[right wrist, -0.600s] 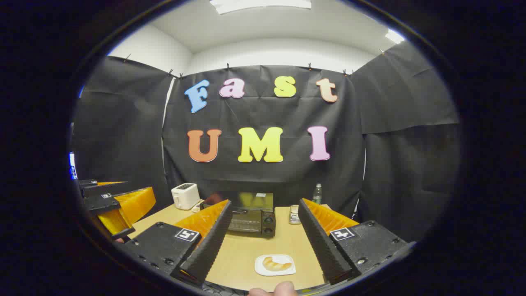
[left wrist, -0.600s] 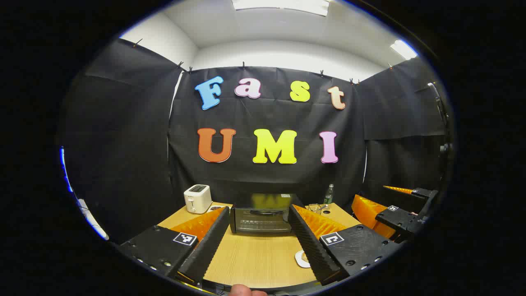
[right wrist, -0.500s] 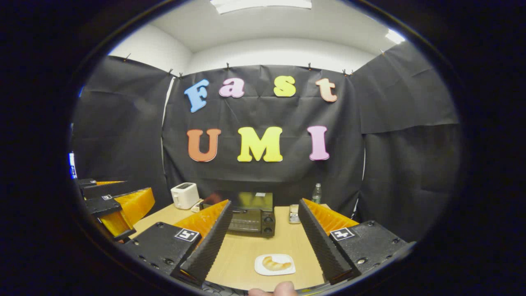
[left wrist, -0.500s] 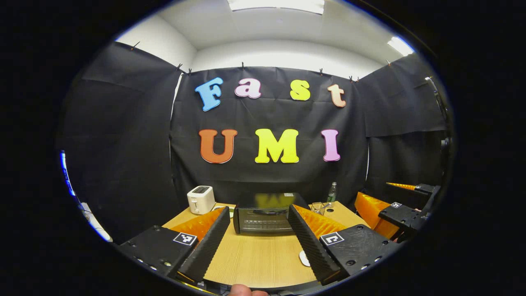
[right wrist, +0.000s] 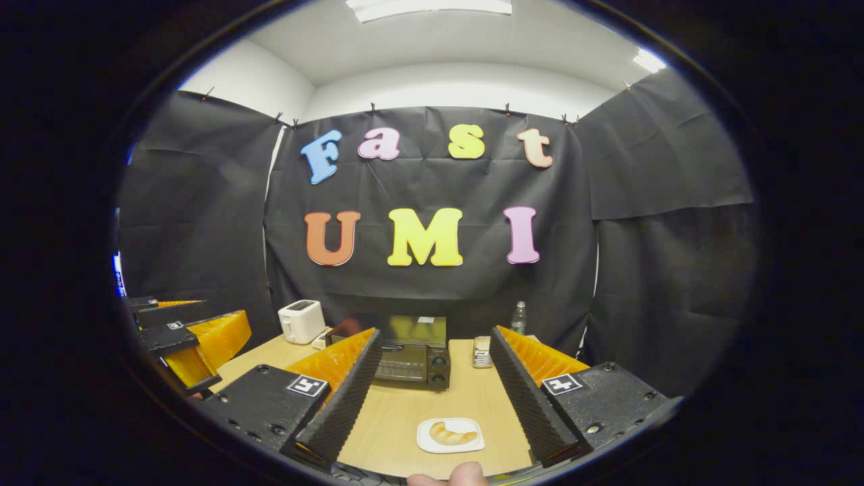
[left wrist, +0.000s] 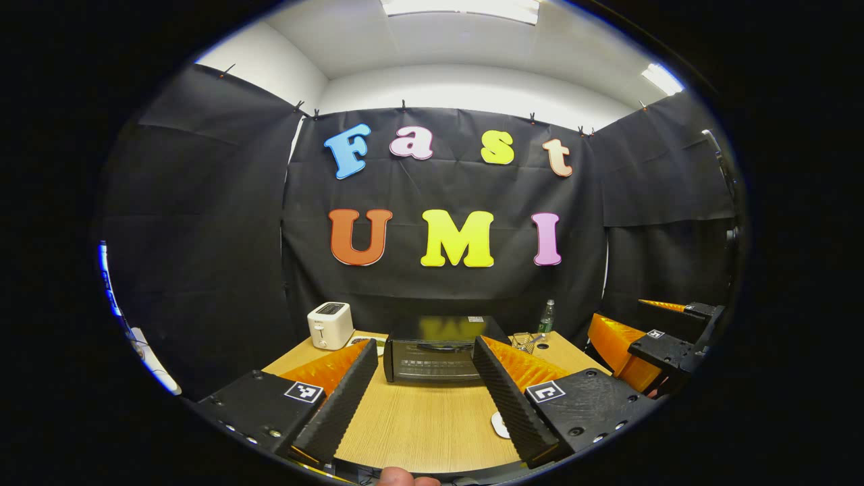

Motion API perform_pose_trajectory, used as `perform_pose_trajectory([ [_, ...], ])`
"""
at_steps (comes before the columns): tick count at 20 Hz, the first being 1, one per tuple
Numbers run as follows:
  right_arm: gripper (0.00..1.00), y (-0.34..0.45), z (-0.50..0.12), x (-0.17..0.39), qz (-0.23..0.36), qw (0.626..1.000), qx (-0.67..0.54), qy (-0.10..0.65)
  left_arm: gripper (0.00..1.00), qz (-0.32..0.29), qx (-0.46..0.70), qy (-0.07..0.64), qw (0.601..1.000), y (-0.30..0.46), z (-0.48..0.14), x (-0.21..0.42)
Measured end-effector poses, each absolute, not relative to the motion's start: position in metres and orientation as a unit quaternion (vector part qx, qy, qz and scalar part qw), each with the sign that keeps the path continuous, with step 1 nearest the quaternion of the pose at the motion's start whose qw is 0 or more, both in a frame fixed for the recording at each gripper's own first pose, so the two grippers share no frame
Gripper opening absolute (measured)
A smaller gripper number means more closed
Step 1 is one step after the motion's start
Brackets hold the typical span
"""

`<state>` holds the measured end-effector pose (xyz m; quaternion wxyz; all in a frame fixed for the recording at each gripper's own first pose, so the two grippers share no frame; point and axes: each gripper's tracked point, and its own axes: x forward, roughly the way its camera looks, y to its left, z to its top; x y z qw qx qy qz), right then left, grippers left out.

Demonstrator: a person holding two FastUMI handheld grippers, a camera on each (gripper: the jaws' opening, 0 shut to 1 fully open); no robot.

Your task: Open the electric oven with the left hand, put the food in, and close the electric oven.

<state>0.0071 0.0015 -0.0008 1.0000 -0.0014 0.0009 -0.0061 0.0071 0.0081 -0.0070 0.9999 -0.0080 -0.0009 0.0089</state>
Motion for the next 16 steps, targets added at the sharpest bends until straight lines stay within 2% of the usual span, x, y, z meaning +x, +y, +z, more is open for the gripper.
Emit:
perform_pose_trajectory([
  [8, 0.99, -0.005, -0.005, 0.01, -0.016, 1.0, -0.003, 0.005, 0.93, 0.016, -0.012, -0.001, 1.0, 0.011, -0.011, 0.014],
  [16, 0.99, -0.017, -0.006, 0.014, -0.036, 0.999, -0.002, 0.01, 0.93, -0.007, -0.02, 0.013, 1.0, 0.0, -0.022, 0.022],
])
